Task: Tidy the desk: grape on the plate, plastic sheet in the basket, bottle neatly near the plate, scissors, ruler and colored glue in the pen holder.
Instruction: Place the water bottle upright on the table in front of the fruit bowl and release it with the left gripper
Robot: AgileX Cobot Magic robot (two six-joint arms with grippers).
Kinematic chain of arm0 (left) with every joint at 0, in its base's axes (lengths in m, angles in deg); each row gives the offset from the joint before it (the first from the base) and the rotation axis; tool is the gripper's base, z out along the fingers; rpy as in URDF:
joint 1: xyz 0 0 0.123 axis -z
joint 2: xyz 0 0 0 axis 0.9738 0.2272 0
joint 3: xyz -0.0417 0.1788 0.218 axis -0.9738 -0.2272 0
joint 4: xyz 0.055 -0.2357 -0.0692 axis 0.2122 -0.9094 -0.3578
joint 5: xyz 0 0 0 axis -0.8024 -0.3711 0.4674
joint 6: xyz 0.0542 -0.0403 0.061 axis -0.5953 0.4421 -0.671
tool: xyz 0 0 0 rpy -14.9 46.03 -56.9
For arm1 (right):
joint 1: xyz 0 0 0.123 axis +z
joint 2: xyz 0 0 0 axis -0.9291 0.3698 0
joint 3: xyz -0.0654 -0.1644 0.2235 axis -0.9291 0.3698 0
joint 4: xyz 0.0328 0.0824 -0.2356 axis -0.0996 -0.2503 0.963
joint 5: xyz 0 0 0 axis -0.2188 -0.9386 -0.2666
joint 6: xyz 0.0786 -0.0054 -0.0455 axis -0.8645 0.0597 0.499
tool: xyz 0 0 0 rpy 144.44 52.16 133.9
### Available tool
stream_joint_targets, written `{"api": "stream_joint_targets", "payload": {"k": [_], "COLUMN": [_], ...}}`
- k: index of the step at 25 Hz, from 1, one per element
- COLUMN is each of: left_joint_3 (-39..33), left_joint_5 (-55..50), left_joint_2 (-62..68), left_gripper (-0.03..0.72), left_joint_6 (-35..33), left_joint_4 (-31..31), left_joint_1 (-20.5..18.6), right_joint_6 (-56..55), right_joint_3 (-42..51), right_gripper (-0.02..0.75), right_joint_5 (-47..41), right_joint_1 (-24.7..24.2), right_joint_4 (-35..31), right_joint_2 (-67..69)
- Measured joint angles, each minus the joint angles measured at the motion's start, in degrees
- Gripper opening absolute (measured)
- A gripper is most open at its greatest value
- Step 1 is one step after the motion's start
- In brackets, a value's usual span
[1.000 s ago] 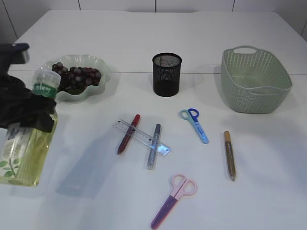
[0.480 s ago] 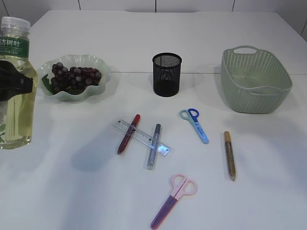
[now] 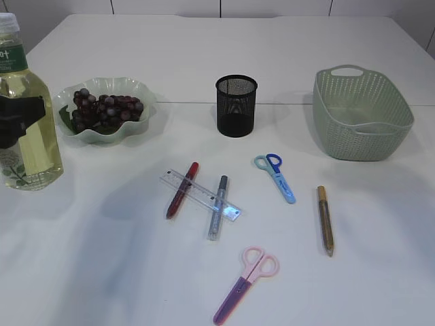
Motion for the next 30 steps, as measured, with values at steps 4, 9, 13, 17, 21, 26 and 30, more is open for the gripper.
{"api": "stream_joint_targets", "payload": {"k": [4,9,13,17,21,26,30], "left_joint_3": [-0.4,-0.4,-0.4,-0.4,-0.4,-0.2,1.2], "left_joint_5": [6.3,15.9,22.0,29.4,35.6,38.4,38.5], "left_joint_2": [5.2,12.8,18.4,23.0,27.0,31.9,35.7], "left_gripper": [0.408,0.408,0.408,0.408,0.408,0.408,0.408], "left_joint_6": [-3.0,-4.6,-8.9,-13.3,-15.4,-16.9,-17.3], "left_joint_4": [-0.6,-1.9,-6.2,-8.9,-11.0,-13.7,-14.5], "left_joint_1": [-1.3,-1.3,-1.3,-1.3,-1.3,-1.4,-1.4], "right_joint_6": [0.1,0.1,0.1,0.1,0.2,0.9,1.0], "right_joint_3": [0.0,0.0,0.0,0.0,0.0,0.0,0.0], "right_gripper": [0.575,0.575,0.575,0.575,0.575,0.575,0.575], "right_joint_5": [0.0,0.0,0.0,0.0,0.0,0.0,0.0], "right_joint_1": [0.0,0.0,0.0,0.0,0.0,0.0,0.0], "right_joint_4": [0.0,0.0,0.0,0.0,0.1,0.1,0.1], "right_joint_2": [0.0,0.0,0.0,0.0,0.0,0.0,0.0]}}
